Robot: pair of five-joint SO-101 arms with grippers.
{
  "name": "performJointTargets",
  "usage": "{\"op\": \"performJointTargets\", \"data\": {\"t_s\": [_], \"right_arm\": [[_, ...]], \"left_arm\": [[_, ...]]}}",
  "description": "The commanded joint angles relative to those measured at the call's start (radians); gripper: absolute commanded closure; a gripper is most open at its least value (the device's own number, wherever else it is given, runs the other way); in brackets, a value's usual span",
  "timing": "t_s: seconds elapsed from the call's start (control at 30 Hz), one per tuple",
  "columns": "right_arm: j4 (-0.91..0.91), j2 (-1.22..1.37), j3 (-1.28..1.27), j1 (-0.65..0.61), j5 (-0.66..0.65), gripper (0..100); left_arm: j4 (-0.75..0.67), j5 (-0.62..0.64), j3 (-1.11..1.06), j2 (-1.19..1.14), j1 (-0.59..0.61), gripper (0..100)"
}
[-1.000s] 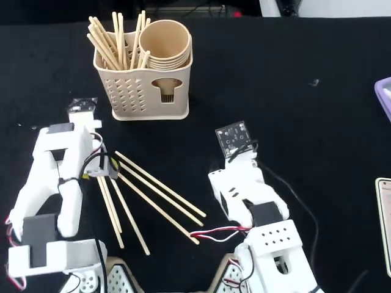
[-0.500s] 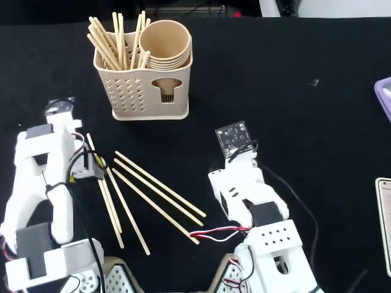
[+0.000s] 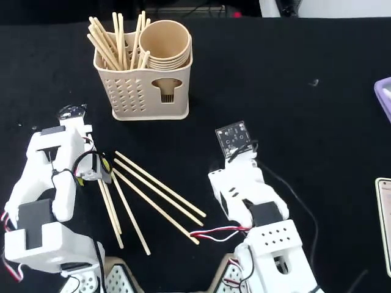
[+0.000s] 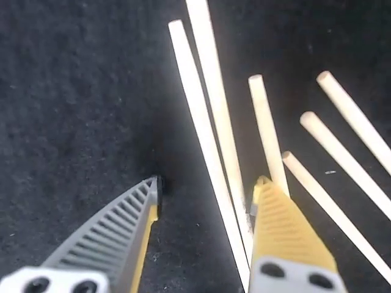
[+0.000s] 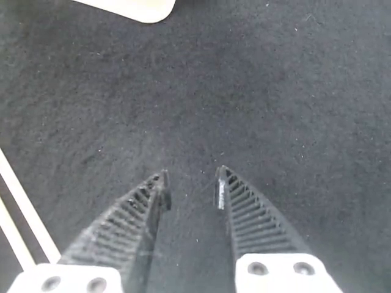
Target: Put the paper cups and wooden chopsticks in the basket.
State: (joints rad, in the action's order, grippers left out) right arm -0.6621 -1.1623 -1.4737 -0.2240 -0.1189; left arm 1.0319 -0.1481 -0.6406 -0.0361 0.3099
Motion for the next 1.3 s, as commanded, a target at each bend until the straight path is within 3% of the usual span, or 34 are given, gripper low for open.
{"op": "performJointTargets", "data": {"t_s": [0.0, 0.1, 0.23, 0.5, 0.63, 0.77, 0.93, 1.27], "right_arm": [[0.025, -0.024, 0.002, 0.009, 0.008, 86.8], [0.025, -0.024, 0.002, 0.009, 0.008, 86.8], [0.025, -0.024, 0.002, 0.009, 0.008, 86.8], [0.025, -0.025, 0.002, 0.009, 0.008, 86.8], [0.025, -0.025, 0.001, 0.009, 0.008, 86.8], [0.025, -0.025, 0.001, 0.009, 0.008, 86.8], [0.025, -0.025, 0.001, 0.009, 0.008, 86.8], [0.083, -0.025, -0.039, 0.008, 0.015, 88.8]], "left_arm": [[-0.04, 0.0, 0.025, -0.031, -0.048, 76], [-0.04, 0.0, 0.025, -0.032, -0.051, 79], [-0.04, 0.0, 0.025, -0.032, -0.053, 98], [-0.038, 0.0, 0.019, -0.023, -0.045, 97], [0.038, 0.0, 0.079, 0.029, -0.039, 97], [0.11, 0.002, 0.189, 0.189, 0.048, 97], [0.092, 0.003, 0.263, 0.388, 0.171, 97], [-0.207, 0.385, 0.266, 0.746, 0.186, 97]]}}
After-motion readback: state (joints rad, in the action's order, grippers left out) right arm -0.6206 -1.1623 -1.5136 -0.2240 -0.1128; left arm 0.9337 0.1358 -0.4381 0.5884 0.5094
